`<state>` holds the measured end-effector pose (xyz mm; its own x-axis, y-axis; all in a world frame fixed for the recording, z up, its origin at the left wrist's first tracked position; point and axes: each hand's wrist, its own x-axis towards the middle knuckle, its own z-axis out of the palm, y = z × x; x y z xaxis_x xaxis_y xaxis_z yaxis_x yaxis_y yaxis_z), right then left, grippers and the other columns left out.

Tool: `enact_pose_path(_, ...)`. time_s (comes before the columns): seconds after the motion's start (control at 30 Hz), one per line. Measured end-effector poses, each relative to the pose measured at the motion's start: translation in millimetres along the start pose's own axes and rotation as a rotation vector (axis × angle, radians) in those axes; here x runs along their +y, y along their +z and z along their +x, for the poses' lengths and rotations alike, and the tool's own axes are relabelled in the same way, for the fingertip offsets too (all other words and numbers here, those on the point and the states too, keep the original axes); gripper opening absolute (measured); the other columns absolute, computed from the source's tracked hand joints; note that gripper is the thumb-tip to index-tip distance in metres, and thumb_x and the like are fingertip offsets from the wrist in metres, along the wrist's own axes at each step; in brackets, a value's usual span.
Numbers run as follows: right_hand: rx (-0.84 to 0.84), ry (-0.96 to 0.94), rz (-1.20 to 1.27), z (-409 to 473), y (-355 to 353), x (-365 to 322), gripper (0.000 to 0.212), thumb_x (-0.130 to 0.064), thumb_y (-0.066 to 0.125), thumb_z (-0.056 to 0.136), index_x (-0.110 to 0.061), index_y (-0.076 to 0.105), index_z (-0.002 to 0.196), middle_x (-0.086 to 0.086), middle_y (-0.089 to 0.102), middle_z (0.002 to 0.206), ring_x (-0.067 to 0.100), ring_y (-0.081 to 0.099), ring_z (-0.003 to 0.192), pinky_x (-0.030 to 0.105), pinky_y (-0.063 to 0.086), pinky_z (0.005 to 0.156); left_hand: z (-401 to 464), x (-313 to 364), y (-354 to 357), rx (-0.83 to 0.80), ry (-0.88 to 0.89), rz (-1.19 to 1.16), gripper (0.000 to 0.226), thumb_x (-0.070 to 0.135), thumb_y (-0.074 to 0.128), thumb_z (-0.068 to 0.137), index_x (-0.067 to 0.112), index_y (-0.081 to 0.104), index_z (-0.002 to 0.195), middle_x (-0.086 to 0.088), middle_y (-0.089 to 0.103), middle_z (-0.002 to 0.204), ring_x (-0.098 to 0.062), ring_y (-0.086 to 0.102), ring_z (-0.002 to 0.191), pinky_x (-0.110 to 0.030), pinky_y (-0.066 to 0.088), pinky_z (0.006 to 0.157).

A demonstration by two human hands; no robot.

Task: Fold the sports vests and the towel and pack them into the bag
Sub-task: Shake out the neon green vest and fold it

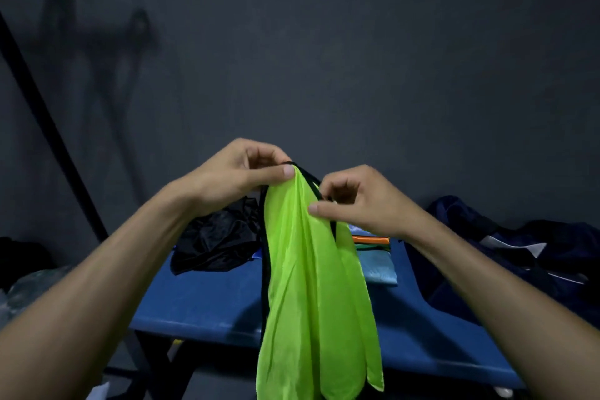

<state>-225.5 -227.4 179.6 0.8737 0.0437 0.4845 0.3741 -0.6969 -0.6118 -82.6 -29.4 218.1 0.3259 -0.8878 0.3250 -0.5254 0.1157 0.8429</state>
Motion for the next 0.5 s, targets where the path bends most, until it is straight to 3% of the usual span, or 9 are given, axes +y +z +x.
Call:
enact_pose_path(0.13,-0.059,-0.171,-0.511,-16,1,14,0.031,-0.035,0.071,0.091,-0.016,0.06,0.069,-0.007,0.052,0.066,0.012,0.046,0.059,0.028,0.034,0.059,-3,10,-5,-0.003,0.035,0.155,0.017,0.015,0.069,0.094,-0.002,0.07,0.093,-0.007,0.07,0.088,-0.014,0.062,0.084,-0.025,0.049,0.079)
enact_pose_path(0.23,-0.117,-0.136,-0.649,-25,-7,22,0.036,-0.038,0.062,0.09,-0.018,0.051,0.062,-0.011,0.039,0.061,0.008,0.039,0.054,0.024,0.026,0.057,-9,13,-1,0.006,0.05,0.211,0.011,0.011,0.07,0.093,0.001,0.07,0.087,-0.001,0.07,0.082,-0.008,0.061,0.078,-0.017,0.047,0.073)
enact_pose_path(0.37,-0.218,-0.047,-0.767,-43,-9,42,0.044,-0.04,0.053,0.087,-0.013,0.038,0.056,0.007,0.043,0.056,0.018,0.037,0.052,0.024,0.032,0.055,-15,16,0,0.014,0.075,0.231,0.01,0.013,0.073,0.091,0.006,0.071,0.084,-0.002,0.07,0.08,-0.011,0.061,0.078,-0.02,0.047,0.072)
enact_pose_path(0.43,-0.226,0.035,-0.837,-53,-11,49,0.045,-0.047,0.044,0.084,-0.011,0.034,0.057,0.01,0.044,0.058,0.026,0.042,0.054,0.038,0.041,0.055,-17,18,-2,0.016,0.074,0.24,0.011,0.013,0.073,0.092,0.005,0.071,0.083,-0.002,0.069,0.079,-0.012,0.06,0.077,-0.022,0.046,0.071)
enact_pose_path(0.5,-0.192,0.106,-0.886,-59,-17,55,0.044,-0.051,0.035,0.079,-0.014,0.032,0.057,0.005,0.046,0.06,0.026,0.045,0.057,0.04,0.041,0.055,-19,17,-1,0.005,0.069,0.273,0.013,0.013,0.073,0.092,0.005,0.07,0.082,-0.003,0.068,0.078,-0.011,0.058,0.076,-0.023,0.045,0.07)
